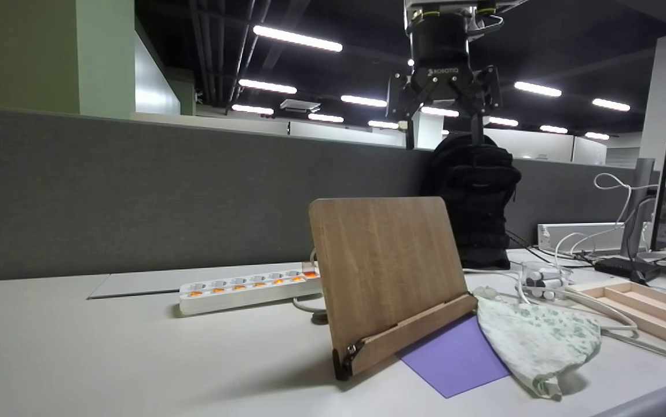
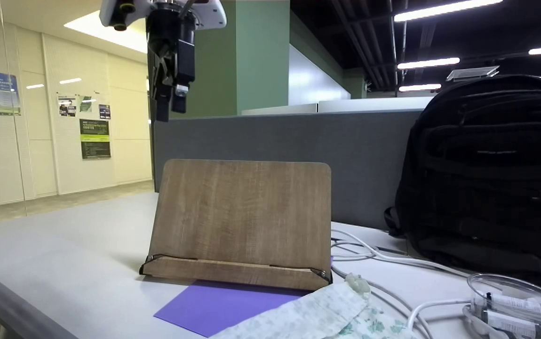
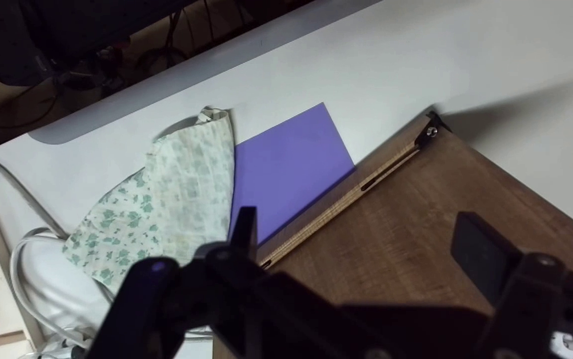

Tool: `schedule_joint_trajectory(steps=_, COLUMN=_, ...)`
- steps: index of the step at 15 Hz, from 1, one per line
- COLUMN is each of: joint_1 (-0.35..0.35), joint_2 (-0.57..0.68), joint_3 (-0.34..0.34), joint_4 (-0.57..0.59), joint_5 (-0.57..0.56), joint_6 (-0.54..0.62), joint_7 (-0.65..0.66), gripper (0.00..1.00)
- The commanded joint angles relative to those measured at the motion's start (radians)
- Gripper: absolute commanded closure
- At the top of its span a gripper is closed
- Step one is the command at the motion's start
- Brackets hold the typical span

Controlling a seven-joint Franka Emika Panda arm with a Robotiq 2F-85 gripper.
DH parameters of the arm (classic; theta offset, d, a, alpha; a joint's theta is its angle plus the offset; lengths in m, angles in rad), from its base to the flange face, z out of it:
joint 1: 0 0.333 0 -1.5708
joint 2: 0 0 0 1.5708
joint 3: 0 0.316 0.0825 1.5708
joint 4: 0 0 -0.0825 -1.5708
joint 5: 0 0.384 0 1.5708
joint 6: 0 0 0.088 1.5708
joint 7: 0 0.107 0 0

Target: Hang the white cloth on the wooden board

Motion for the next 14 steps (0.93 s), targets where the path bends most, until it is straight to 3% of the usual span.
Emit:
schedule_joint_trajectory(steps=1, joint_1=-0.01, joint_2=-0.002, joint_3=-0.031, joint_4=-0.03, joint_5=0.0, joint_6=0.045, joint_7=-0.071, gripper=0.0)
schedule_joint_trajectory(steps=10, joint_1=-0.144, joint_2=0.076, joint_3=-0.179, joint_4=-0.174, joint_5=-0.015, joint_6=0.357, joint_7=-0.167, gripper=0.0)
schedule_joint_trajectory(steps=14, joint_1=-0.159, joint_2=0.106, joint_3=-0.195, joint_4=-0.168, joint_5=-0.012, joint_6=0.337, joint_7=-0.164, gripper=0.0)
